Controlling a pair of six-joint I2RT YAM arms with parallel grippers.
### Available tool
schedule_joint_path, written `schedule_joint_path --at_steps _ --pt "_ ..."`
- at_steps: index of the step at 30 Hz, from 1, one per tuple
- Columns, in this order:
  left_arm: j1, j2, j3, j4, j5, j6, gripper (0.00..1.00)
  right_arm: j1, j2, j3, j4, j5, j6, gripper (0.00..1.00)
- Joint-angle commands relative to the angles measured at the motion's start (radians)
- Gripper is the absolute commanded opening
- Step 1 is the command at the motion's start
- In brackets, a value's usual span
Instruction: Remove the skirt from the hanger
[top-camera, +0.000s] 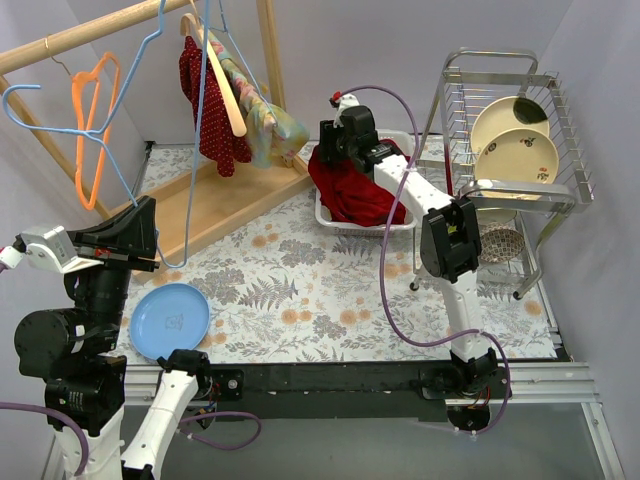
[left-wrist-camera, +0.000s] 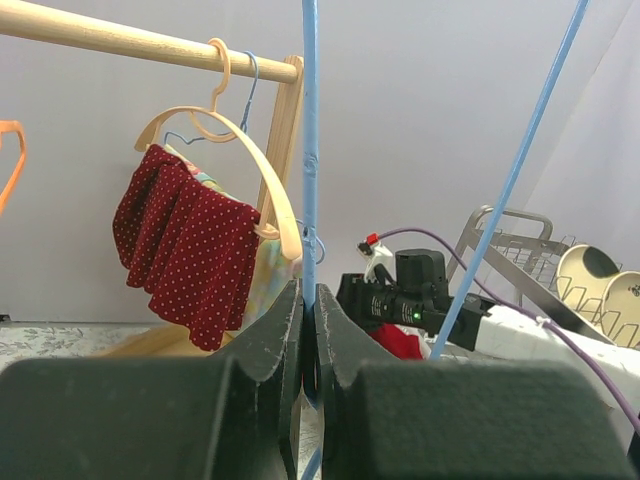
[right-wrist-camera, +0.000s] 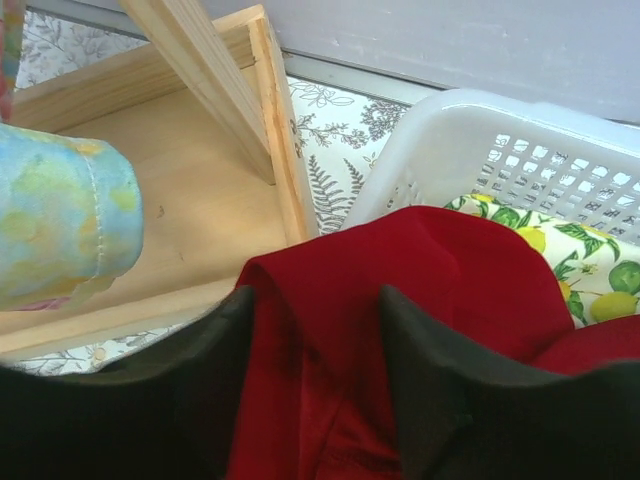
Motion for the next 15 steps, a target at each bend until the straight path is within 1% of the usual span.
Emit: schedule_joint_path --at_steps 1,3,4,6,9,11,12,13,15 --pt "0.005 0.018 -0.001 0.009 -0.002 0.012 0.00 -0.004 0.019 -0.002 0.062 0.003 -0.003 0.38" --pt "0.005 0.015 -0.001 0.009 -0.002 0.010 0.00 -0.002 -0.006 -0.019 0.073 0.005 -0.014 0.25" --pt "0.005 0.015 -0.001 0.009 0.001 0.009 0.00 -0.004 -0.017 -0.027 0.079 -0.006 -0.029 0.14" --pt "0.005 0.012 0.002 0.009 0.001 0.007 0.00 -0.004 -0.044 -0.041 0.096 -0.014 -0.037 0.02" --pt "0.005 0.004 0.007 0.009 0.001 0.004 0.00 -0.002 -0.096 -0.087 0.100 -0.014 -0.038 0.01" --pt "0.005 0.001 0.008 0.009 -0.002 0.002 0.00 0.010 -0.135 -0.154 0.112 0.009 -0.066 0.01" --pt "0.005 0.000 0.010 0.009 -0.002 0.004 0.00 0.019 -0.179 -0.182 0.123 0.032 -0.082 0.01" --pt "0.005 0.001 0.016 0.005 0.000 0.004 0.00 0.027 -0.202 -0.202 0.126 0.091 -0.102 0.01" --pt "0.005 -0.002 0.022 0.000 -0.003 0.001 0.00 0.056 -0.260 -0.248 0.128 0.168 -0.176 0.01"
